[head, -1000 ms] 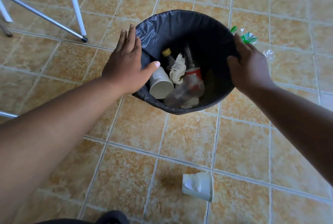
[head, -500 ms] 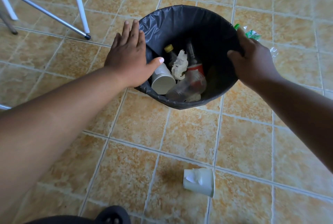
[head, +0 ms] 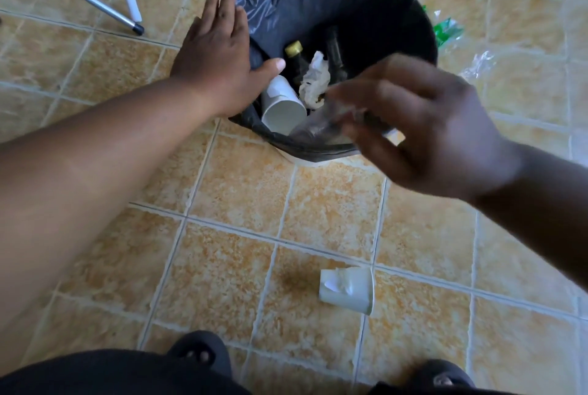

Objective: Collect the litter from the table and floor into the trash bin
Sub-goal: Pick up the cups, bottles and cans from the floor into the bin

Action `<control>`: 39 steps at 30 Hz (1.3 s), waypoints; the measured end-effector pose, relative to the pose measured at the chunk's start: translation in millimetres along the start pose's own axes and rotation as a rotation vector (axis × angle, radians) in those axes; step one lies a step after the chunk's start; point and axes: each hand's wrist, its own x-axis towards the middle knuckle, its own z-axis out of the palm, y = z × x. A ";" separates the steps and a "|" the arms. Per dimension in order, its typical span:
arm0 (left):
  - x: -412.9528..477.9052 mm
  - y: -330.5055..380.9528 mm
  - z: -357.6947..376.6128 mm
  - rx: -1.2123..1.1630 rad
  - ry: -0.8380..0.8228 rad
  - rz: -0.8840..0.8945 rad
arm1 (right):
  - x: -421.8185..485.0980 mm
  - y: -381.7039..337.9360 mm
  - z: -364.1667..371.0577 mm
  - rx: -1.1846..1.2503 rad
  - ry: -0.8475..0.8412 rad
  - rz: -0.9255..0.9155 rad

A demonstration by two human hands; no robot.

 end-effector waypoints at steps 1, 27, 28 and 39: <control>0.4 0.4 0.2 0.001 0.004 -0.001 | -3.6 -14.5 5.9 0.058 -0.055 -0.095; -1.8 2.2 0.2 0.001 0.042 0.009 | -166.0 -40.7 140.7 0.044 -1.363 0.307; -1.7 2.1 0.0 0.000 0.042 0.008 | -163.3 -39.1 140.2 0.050 -1.363 0.319; -1.9 1.0 -0.5 -0.048 0.031 0.007 | -50.2 -42.9 72.1 0.238 -0.930 0.272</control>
